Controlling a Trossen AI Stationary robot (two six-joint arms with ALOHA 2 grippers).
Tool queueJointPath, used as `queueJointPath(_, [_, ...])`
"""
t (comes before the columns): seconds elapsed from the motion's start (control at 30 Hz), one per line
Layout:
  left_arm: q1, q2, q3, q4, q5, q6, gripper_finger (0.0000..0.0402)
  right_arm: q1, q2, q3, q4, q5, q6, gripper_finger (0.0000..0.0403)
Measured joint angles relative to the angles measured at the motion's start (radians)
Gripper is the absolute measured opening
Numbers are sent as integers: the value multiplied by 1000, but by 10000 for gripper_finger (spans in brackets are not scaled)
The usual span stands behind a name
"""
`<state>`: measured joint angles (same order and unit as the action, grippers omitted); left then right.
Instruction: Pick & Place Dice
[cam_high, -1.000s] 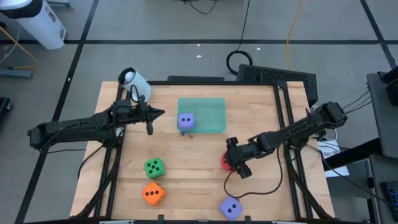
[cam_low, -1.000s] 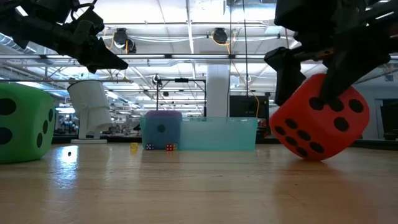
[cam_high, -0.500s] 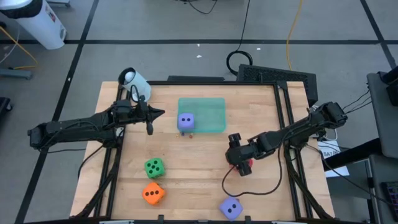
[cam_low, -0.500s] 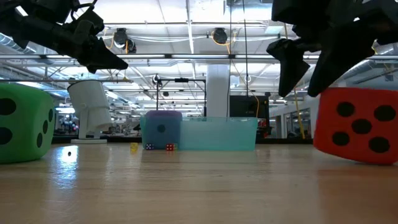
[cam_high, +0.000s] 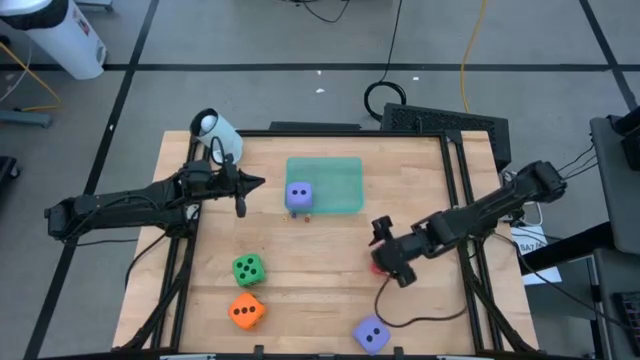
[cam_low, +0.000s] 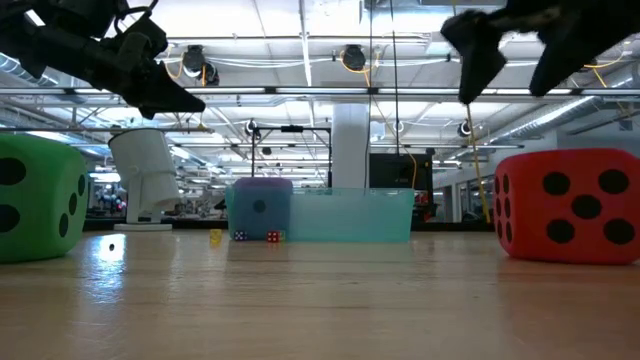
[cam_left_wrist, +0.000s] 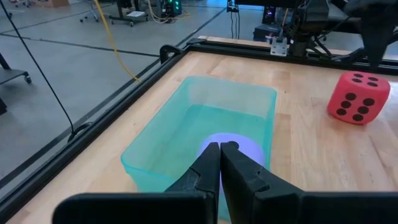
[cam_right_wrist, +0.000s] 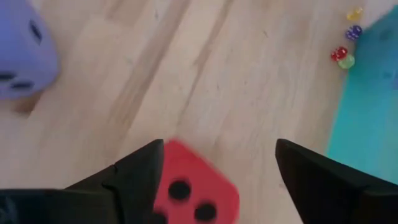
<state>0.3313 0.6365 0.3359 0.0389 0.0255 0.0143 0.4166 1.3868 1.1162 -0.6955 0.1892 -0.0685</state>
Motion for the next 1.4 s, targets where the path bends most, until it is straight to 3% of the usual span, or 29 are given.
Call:
queueJointPath(0.1, [0,0,0,0,0,0,21,7,-4,77,-146,38,-6,329])
queueJointPath(0.2, [0,0,0,-1,0,0,21,28,-2,91,-244,44,-115,343])
queueJointPath(0.5, [0,0,0,-4,0,7,21,70,39,35,-230,84,-492,356])
queueJointPath(0.67, [0,0,0,-4,-1,7,21,48,86,35,-225,14,-625,356])
queueJointPath(0.9, [0,0,0,-4,-1,6,21,21,116,35,-257,-109,-670,356])
queueJointPath(1.1, [0,0,0,-6,-1,-1,21,21,110,36,-176,-54,-669,356])
queueJointPath(1.27, [0,0,0,-8,-1,-2,21,21,110,101,-120,-71,-631,356])
queueJointPath(1.4, [0,0,0,-12,-1,-1,21,23,110,157,-176,-99,-631,357])
